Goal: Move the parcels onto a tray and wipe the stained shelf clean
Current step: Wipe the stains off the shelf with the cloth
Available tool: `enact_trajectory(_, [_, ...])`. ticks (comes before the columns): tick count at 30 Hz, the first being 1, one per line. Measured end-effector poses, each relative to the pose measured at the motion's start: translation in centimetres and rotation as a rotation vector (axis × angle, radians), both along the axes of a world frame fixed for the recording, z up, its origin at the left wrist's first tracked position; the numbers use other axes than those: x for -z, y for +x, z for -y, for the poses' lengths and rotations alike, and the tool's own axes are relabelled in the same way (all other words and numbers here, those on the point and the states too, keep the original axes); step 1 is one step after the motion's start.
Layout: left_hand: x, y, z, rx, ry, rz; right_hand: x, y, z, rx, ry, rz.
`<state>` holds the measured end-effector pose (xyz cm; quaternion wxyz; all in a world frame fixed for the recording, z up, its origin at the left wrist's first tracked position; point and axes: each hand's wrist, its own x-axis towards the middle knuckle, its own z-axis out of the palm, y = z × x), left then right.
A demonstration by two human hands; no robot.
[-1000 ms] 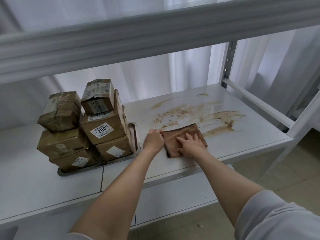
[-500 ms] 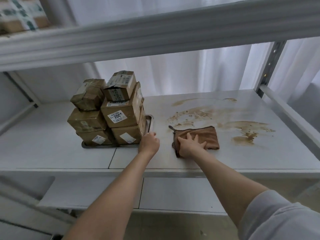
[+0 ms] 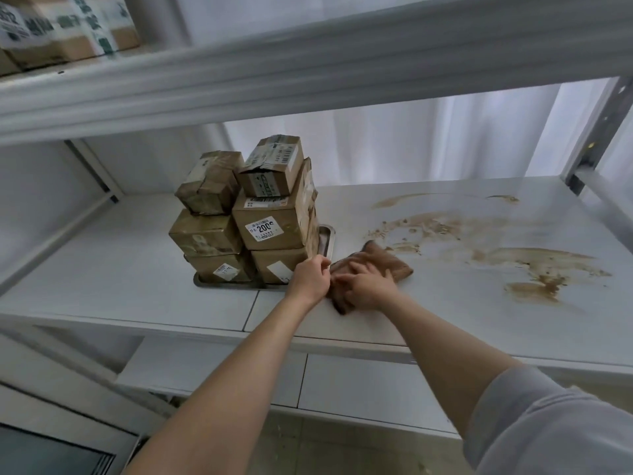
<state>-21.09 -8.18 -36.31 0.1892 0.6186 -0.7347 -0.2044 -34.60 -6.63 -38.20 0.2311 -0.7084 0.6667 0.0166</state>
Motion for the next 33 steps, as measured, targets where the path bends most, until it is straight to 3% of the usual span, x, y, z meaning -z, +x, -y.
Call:
enact_trajectory(4, [0.3, 0.3, 0.4, 0.042, 0.035, 0.002, -0.2, -3.6, 2.0, 0.234, 0.075, -0.020])
enact_trajectory(8, [0.4, 0.2, 0.8, 0.056, 0.049, -0.011, -0.6, -2.5, 3.1, 0.296, 0.104, -0.045])
enact_trajectory(16, [0.3, -1.7, 1.5, 0.029, 0.104, 0.028, 0.0, 2.0, 2.2, -0.052, 0.119, -0.009])
enact_trajectory(21, [0.7, -1.8, 1.7, 0.018, 0.164, 0.160, -0.1, -0.1, 0.7, -0.127, 0.091, 0.058])
enact_trajectory(27, [1.3, -1.2, 1.4, 0.031, 0.190, 0.324, -0.1, -2.5, -0.5, 0.010, 0.065, 0.082])
enact_trajectory(33, [1.7, -0.7, 1.7, -0.009, 0.147, 0.335, -0.3, -5.4, -0.7, 0.232, 0.098, 0.014])
